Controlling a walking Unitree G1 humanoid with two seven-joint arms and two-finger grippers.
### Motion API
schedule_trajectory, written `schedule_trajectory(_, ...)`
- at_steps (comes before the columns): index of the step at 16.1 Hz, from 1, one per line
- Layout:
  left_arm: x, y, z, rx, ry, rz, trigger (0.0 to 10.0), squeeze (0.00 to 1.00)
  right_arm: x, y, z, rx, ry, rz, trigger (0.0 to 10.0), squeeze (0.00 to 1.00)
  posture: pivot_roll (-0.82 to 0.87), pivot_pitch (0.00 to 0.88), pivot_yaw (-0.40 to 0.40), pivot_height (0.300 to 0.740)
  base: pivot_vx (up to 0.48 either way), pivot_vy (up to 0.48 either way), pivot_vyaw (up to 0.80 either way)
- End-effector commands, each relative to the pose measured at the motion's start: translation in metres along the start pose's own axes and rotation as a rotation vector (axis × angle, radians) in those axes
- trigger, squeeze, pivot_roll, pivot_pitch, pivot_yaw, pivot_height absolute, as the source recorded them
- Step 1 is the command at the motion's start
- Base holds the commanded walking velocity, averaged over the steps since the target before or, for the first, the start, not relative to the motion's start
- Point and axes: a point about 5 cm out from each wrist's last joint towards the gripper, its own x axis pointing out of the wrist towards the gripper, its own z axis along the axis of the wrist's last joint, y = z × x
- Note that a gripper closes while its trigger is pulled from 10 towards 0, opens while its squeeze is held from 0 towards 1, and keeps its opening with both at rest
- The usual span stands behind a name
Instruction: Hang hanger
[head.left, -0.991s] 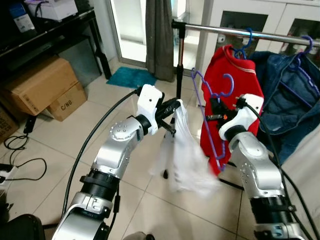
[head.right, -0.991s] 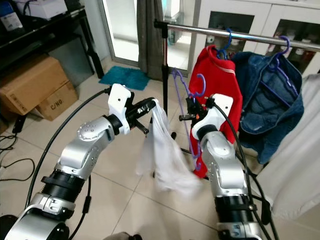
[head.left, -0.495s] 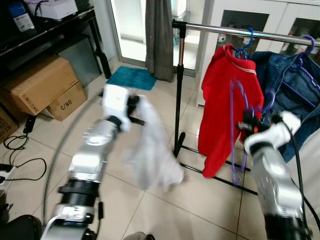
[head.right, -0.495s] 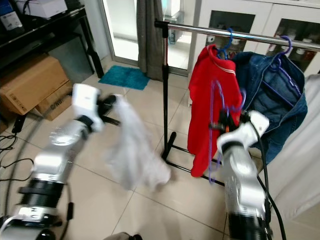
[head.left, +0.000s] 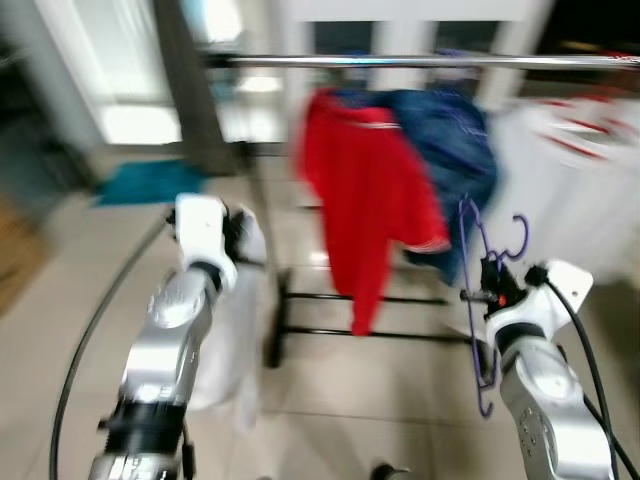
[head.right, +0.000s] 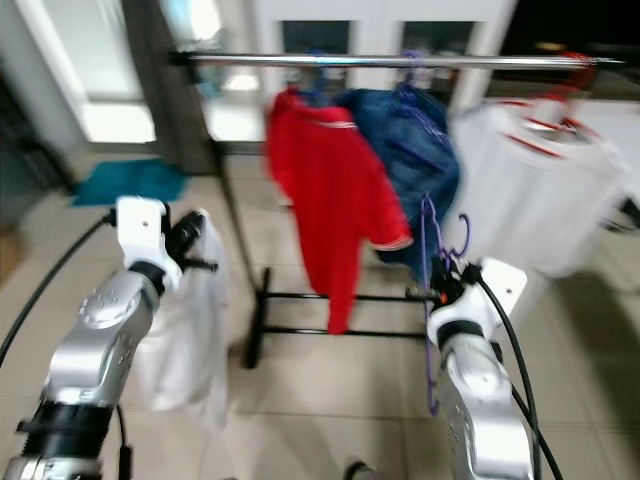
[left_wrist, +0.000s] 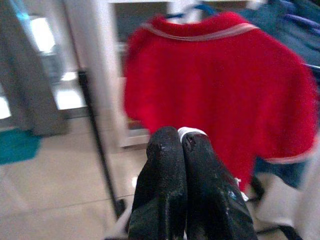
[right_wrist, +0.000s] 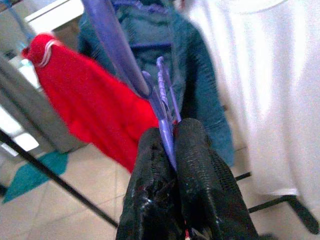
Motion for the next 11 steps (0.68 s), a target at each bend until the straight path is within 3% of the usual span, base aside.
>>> schedule_trajectory(1, -0.001, 0.001, 0.008, 0.046, -0.027, 0.005, 10.0, 0.00, 0.001, 0.002, 0.000, 0.007, 0.014, 0.003, 10.0, 0.00, -0.06, 0.000, 0.043, 0.740, 0.000, 0.000, -0.80)
schedule_trajectory(3, 0.006, -0.003, 0.003, 0.035, 0.015, 0.036, 10.0, 0.00, 0.001, 0.002, 0.001, 0.029, 0.025, -0.005, 10.0, 0.00, -0.09, 0.000, 0.055, 0.740, 0.000, 0.000, -0.80)
schedule_trajectory(5, 0.011, -0.014, 0.004, 0.063, 0.032, -0.036, 10.0, 0.00, 0.000, -0.001, 0.000, 0.032, 0.040, -0.010, 10.0, 0.00, -0.09, 0.000, 0.068, 0.740, 0.000, 0.000, -0.80)
schedule_trajectory(11, 0.018, -0.018, 0.007, 0.061, 0.021, -0.057, 10.0, 0.00, -0.002, 0.004, -0.001, 0.032, 0.063, 0.002, 10.0, 0.00, -0.10, 0.000, 0.087, 0.740, 0.000, 0.000, -0.80)
